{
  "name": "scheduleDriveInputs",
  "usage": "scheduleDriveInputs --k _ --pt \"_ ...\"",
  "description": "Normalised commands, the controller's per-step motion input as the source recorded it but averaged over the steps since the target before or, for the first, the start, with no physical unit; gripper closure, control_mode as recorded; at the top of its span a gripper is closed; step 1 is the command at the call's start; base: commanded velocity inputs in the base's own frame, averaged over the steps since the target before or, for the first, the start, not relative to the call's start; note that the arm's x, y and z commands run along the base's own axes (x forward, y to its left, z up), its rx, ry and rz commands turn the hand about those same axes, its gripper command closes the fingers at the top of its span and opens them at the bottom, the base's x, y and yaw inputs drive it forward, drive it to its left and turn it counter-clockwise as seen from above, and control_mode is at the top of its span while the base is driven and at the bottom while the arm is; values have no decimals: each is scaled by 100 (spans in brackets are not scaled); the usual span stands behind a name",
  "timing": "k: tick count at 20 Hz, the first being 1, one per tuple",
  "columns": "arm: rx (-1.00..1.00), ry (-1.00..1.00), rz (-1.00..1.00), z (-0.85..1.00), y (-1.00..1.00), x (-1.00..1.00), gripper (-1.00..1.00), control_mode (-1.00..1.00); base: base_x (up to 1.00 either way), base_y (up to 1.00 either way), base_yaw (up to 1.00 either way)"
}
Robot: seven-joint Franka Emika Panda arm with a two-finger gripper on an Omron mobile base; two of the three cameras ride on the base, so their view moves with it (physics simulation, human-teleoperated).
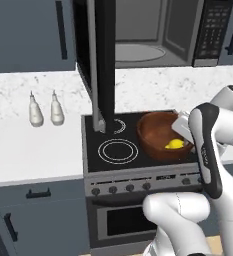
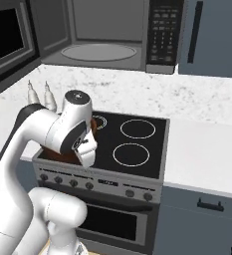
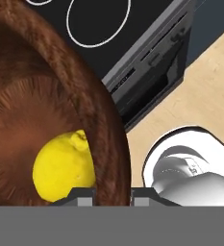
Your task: Pick the lemon from the sink and place it in the bowl. Then pick the bowl and place it in the microwave. Then close the microwave door and press the start button.
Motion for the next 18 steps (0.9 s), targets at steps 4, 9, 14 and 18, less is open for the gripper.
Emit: scheduleDriveInputs --k 4,9,14,18 --pt "0 0 0 0 0 0 100 100 47 -28 17" --pt "0 0 0 0 0 0 100 100 44 -18 5" --pt "0 0 0 0 0 0 100 100 50 -8 0" --pt "0 0 0 0 0 0 100 100 49 0 0"
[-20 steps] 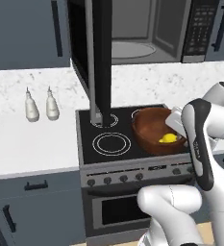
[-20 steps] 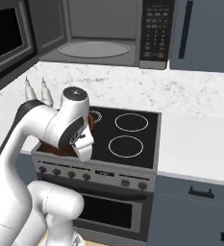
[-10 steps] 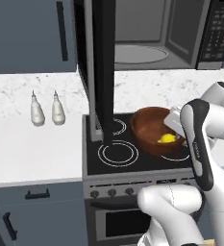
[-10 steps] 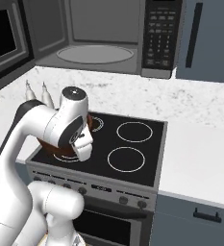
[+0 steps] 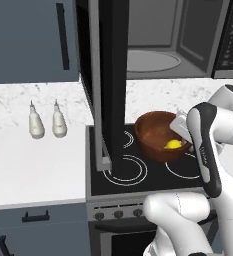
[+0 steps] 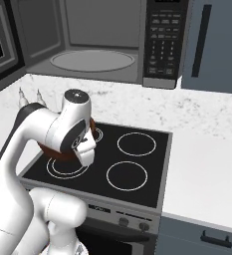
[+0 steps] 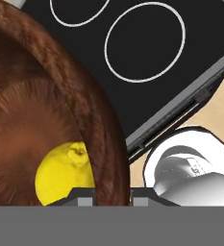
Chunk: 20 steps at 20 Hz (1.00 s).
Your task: Pick the lemon from the sink and place it in the bowl. Then pick the bowl and place it in the microwave. Then close the microwave door and press the start button.
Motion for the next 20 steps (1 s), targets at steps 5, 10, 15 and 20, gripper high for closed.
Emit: scheduleDriveInputs --k 5,10,15,20 --pt "0 0 0 0 0 0 100 100 9 0 0" --pt "0 0 0 0 0 0 100 100 11 0 0" --pt "0 0 0 0 0 0 100 100 2 0 0" --pt "1 -10 -4 19 0 -23 100 -100 0 0 0"
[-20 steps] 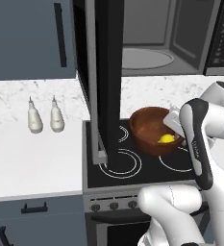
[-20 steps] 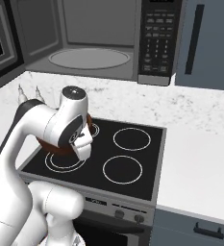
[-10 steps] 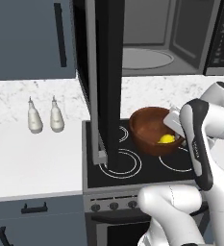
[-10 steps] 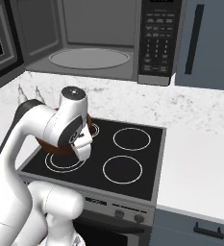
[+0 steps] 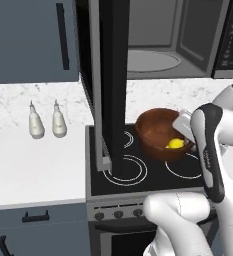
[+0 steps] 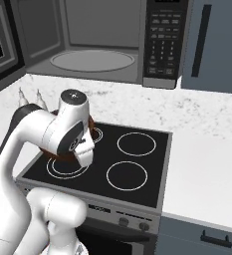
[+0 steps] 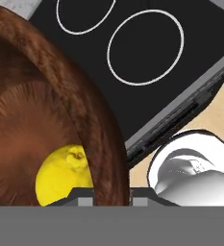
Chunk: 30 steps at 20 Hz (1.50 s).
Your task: Pick the lemon from the sink and place it in the bowl. Then pick the bowl and place it in the microwave. Then close the microwave door and press the start button.
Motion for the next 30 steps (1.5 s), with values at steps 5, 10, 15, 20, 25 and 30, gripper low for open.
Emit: scheduleDriveInputs --k 5,10,15,20,25,30 --pt "0 -22 -14 73 -1 -9 100 -100 0 0 0" --pt "0 -24 -9 67 0 2 100 -100 0 0 0" --pt "0 -22 -3 49 -2 13 100 -100 0 0 0" --pt "0 -14 0 52 -8 34 100 -100 0 0 0" --pt "1 2 0 62 -16 61 100 -100 0 0 0" --pt "3 12 0 58 -8 63 100 -100 0 0 0"
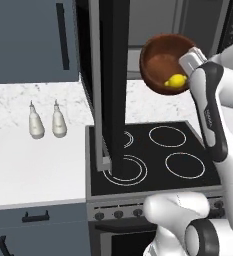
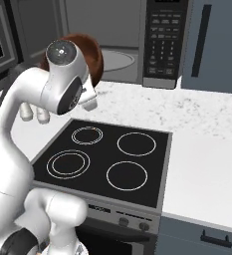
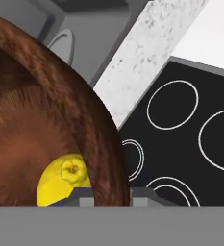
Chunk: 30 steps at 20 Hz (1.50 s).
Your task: Pick the lemon from the sink and place it in the bowl. Then pick the bowl and place it in the microwave. Then close the microwave door and press the start button.
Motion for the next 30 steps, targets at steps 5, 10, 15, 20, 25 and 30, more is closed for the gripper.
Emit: scheduleDriveInputs --k 5,10,15,20,25,30 --pt "4 13 0 52 0 57 100 -100 0 0 0" --pt "2 1 -3 13 0 50 100 -100 0 0 0" --pt "0 0 -4 -2 0 54 100 -100 0 0 0" --pt "0 0 -2 -5 0 63 100 -100 0 0 0" --pt "0 0 0 -5 1 61 100 -100 0 0 0" --pt "0 0 0 -4 2 45 100 -100 0 0 0"
